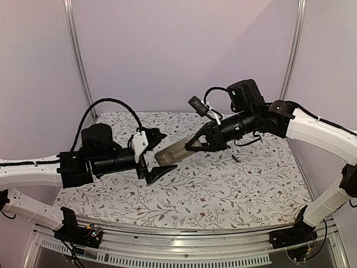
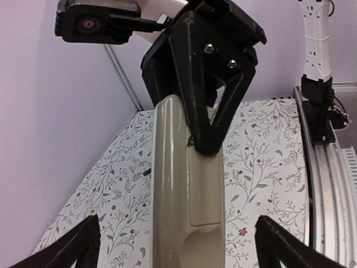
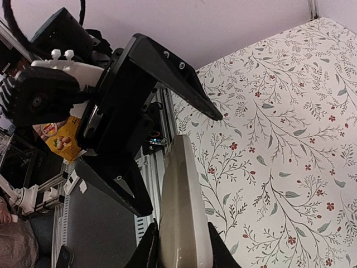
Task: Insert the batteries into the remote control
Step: Pass from the right arm to the left
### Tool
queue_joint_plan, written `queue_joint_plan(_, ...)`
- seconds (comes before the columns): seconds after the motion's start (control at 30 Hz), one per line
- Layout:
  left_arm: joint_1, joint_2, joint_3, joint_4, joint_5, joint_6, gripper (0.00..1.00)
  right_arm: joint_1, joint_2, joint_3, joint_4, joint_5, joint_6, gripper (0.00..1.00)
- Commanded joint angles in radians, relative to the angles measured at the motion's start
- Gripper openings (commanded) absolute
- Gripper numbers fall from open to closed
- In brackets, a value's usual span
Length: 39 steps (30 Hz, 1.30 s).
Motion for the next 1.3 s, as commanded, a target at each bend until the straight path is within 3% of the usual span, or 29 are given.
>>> queue_joint_plan(0.0, 0.061, -0.014, 0.066, -0.103, 0.206, -0.146, 0.95, -0.004, -0.034, -0.017, 0.016, -0.054, -0.074, 0.01)
queue_joint_plan(0.13, 0.101, -0.008, 0.082, -0.132, 0.27, -0.207, 0.88, -0.003, -0.053, -0.013, 0.016, -0.061, -0.095, 0.01)
queue_joint_plan(0.27, 0.127, 0.003, 0.081, -0.128, 0.342, -0.253, 0.75, -0.004, -0.061, -0.004, 0.017, -0.061, -0.131, 0.01)
queue_joint_plan(0.47, 0.129, -0.002, 0.077, -0.079, 0.369, -0.338, 0.74, -0.004, -0.073, 0.002, 0.038, -0.064, -0.128, 0.01)
queue_joint_plan(0.7, 0.129, -0.06, -0.003, 0.258, 0.376, -0.637, 0.74, -0.014, -0.108, 0.009, 0.181, -0.123, -0.003, 0.0)
queue_joint_plan(0.93, 0.119, -0.035, 0.07, 0.247, 0.372, -0.714, 0.69, -0.024, -0.119, 0.06, 0.227, -0.144, 0.111, 0.0)
queue_joint_plan(1.27, 0.111, -0.014, 0.105, 0.262, 0.317, -0.779, 0.49, -0.024, -0.131, 0.035, 0.234, -0.119, 0.111, 0.0)
